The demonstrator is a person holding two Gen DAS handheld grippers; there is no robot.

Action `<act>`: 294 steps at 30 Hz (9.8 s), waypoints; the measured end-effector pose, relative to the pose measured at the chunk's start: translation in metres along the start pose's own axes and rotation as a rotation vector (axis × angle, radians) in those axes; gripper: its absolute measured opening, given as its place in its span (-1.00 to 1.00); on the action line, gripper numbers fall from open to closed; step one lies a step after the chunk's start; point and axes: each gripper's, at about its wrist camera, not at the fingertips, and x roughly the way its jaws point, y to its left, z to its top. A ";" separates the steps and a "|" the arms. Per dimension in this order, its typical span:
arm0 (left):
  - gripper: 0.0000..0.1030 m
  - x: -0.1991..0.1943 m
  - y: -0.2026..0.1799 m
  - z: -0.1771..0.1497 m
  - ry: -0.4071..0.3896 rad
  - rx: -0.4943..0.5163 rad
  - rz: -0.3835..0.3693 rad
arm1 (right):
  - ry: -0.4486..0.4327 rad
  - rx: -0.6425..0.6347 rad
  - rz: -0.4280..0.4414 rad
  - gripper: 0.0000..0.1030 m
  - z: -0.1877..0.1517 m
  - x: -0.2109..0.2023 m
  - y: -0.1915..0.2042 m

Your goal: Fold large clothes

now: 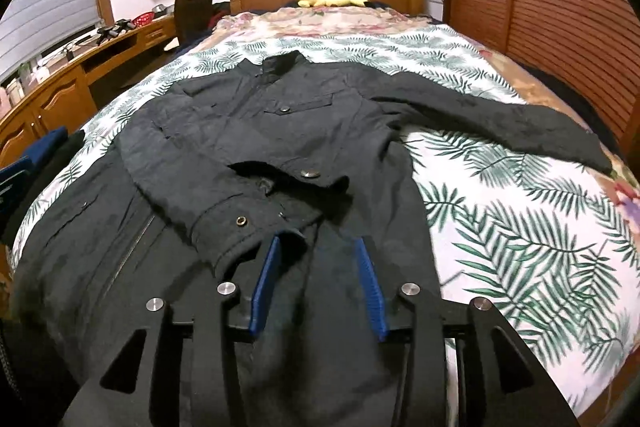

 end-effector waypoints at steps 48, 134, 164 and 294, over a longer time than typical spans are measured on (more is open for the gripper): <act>0.65 0.075 -0.102 0.005 0.022 0.055 -0.147 | 0.048 0.259 -0.350 0.38 0.051 0.015 -0.281; 0.65 0.025 -0.033 0.005 -0.023 0.018 -0.036 | -0.003 -0.228 0.122 -0.26 0.063 -0.005 -0.009; -0.02 0.087 -0.102 0.007 0.122 0.221 -0.056 | 0.045 -0.084 0.201 -0.26 0.026 0.073 -0.024; 0.05 -0.051 0.115 -0.131 0.166 -0.183 0.167 | 0.139 -0.049 0.125 -0.18 -0.060 -0.050 -0.041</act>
